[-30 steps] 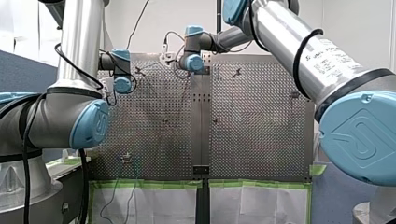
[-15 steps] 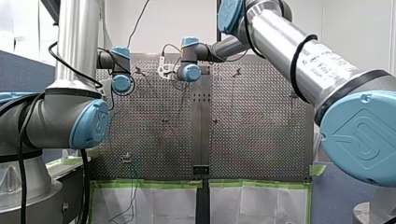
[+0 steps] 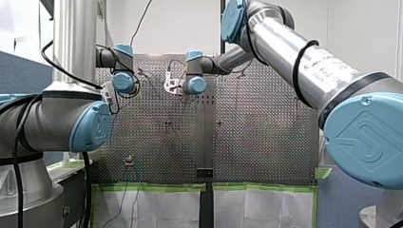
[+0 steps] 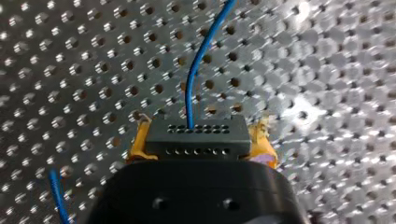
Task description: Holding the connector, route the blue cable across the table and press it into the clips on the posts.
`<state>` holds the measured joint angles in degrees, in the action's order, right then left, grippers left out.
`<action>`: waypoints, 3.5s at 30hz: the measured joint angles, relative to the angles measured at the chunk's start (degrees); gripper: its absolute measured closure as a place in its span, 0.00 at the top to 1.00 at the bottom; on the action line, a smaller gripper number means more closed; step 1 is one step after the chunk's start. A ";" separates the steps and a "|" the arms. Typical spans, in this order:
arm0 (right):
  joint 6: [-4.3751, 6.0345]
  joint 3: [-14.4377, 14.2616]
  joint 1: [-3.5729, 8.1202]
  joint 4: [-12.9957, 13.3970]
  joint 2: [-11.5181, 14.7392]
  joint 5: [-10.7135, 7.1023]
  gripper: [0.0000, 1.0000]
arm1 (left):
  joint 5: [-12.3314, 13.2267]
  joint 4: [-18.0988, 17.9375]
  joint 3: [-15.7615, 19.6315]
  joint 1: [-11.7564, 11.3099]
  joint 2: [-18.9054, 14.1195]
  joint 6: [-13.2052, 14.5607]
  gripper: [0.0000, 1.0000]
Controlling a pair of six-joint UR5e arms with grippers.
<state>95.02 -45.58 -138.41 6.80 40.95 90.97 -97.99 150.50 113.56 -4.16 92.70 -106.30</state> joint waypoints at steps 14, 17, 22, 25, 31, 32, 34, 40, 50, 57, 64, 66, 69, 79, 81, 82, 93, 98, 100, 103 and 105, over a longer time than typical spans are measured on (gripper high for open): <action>0.00 -1.68 1.84 -0.28 -0.08 0.01 0.00 | -0.07 -0.02 3.61 0.62 -5.03 -1.51 1.00; 0.01 -1.99 2.25 -0.32 -0.06 -0.01 0.00 | 0.06 0.02 4.42 0.91 -6.43 -1.66 1.00; 0.01 -2.31 2.78 -0.38 -0.08 -0.05 0.00 | 0.58 0.12 5.60 1.58 -8.80 -1.69 1.00; 0.01 -2.42 2.94 -0.38 -0.09 -0.07 0.00 | 0.81 0.20 5.85 1.81 -10.28 -1.59 1.00; 0.01 -2.45 3.31 -0.37 -0.11 -0.15 0.00 | 0.37 1.45 6.46 2.96 -12.46 -0.42 1.00; 0.01 -2.45 3.37 -0.35 -0.11 -0.16 0.00 | 0.04 1.78 6.51 3.38 -12.59 0.02 1.00; 0.01 -2.46 3.49 -0.32 -0.11 -0.17 0.00 | -0.83 2.00 6.38 4.40 -12.55 1.05 1.00; 0.01 -2.46 3.76 -0.29 -0.11 -0.26 0.00 | -3.82 0.62 4.11 7.48 -10.31 4.13 1.00; -0.04 -2.47 4.14 -0.32 -0.13 -0.51 0.00 | -9.10 0.33 -1.12 12.76 -5.09 9.41 1.00; -0.20 -2.46 4.70 -0.44 -0.12 -0.83 0.00 | -12.69 0.24 -4.71 16.35 -1.50 13.00 1.00; -0.34 -2.46 5.00 -1.22 -0.10 -0.87 0.00 | -16.29 0.47 -8.31 19.95 2.10 16.60 1.00; -0.37 -2.46 5.05 -1.62 -0.10 -0.90 0.00 | -17.21 0.59 -9.26 20.88 3.04 17.53 1.00; -0.43 -2.46 5.17 -2.47 -0.06 -0.93 0.00 | -18.44 0.67 -10.69 22.32 4.48 18.98 1.00; -0.75 -2.46 5.73 -4.20 0.43 -0.96 0.00 | -19.64 2.07 -15.57 23.23 9.62 24.45 1.00; -0.77 -2.46 5.91 -4.22 0.64 -0.96 0.00 | -20.24 2.57 -15.82 22.55 9.92 24.96 1.00; -0.78 -2.46 5.98 -4.22 0.70 -0.96 0.00 | -20.71 2.95 -15.91 22.06 10.03 25.05 1.00; -0.81 -2.46 6.43 -4.19 0.84 -0.96 0.00 | -20.33 1.17 -16.02 20.64 10.19 24.78 1.00; -0.97 -2.46 6.18 -4.13 0.86 -0.94 0.00 | -18.18 -1.02 -16.28 20.04 10.51 24.88 1.00; -1.02 -2.43 6.13 -4.09 0.91 -0.91 0.00 | -17.76 -1.03 -16.50 19.43 11.10 24.93 1.00; -1.09 -2.39 6.10 -4.01 0.94 -0.89 0.00 | -17.28 -0.84 -16.67 18.38 11.71 24.93 1.00; -1.11 -2.38 6.10 -3.99 0.93 -0.88 0.00 | -17.21 -0.75 -16.84 17.55 11.87 24.93 1.00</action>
<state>93.91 -47.96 -132.31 2.81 41.88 90.09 -115.20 149.75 96.73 13.39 104.57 -81.37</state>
